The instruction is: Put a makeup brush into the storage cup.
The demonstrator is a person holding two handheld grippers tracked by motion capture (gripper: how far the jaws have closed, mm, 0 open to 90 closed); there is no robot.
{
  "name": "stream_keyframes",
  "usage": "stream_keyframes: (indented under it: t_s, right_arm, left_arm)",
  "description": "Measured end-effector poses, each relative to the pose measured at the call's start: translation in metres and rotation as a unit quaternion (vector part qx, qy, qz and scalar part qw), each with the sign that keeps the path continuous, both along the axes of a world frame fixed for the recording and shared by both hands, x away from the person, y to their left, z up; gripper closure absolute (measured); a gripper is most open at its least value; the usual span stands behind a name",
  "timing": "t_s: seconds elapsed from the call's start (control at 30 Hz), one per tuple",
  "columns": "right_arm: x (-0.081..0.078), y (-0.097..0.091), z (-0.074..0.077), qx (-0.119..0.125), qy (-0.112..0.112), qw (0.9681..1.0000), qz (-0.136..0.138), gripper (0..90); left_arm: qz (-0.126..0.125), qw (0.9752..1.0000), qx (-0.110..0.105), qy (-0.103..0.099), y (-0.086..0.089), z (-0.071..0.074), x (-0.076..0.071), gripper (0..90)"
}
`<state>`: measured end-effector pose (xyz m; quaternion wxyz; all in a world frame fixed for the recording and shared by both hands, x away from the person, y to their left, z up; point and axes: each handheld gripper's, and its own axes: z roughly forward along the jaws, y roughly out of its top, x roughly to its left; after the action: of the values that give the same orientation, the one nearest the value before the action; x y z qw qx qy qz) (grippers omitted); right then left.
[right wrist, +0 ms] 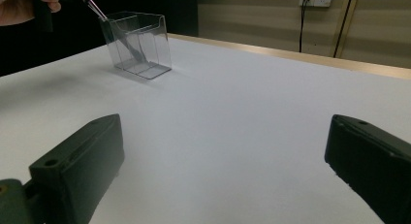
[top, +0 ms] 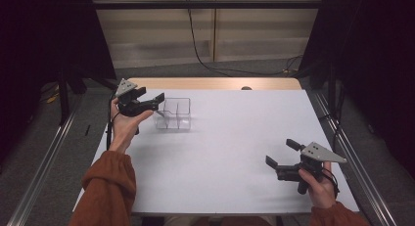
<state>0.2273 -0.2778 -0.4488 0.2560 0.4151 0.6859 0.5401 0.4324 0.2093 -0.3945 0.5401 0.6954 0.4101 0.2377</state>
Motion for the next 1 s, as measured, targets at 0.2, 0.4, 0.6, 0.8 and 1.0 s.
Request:
stream_keyframes:
  t_s: [0.2,0.4,0.6,0.8,1.0]
  right_arm:
    - [0.002,-0.002,-0.001,0.005,-0.001,1.0,-0.006,0.0]
    - [0.0,-0.004,0.0,0.006,-0.002,0.9999,-0.012,0.0]
    - [-0.001,-0.004,-0.001,0.004,-0.003,0.9999,-0.013,0.0]
    - [-0.001,-0.004,0.0,0.006,-0.003,0.9999,-0.013,0.0]
    - [-0.002,-0.002,0.002,0.002,-0.006,0.9999,-0.011,0.0]
  left_arm:
    - [-0.002,0.9999,-0.009,-0.005,0.0,0.002,0.0,3.6]
    - [-0.011,0.9997,-0.023,-0.005,0.006,0.005,-0.003,1.8]
    - [-0.027,0.9993,-0.02,-0.015,0.008,0.011,-0.011,1.9]
    - [-0.029,0.9993,-0.008,-0.024,0.009,0.013,-0.02,1.9]
    - [-0.032,0.9992,-0.004,-0.022,0.011,0.012,-0.03,3.1]
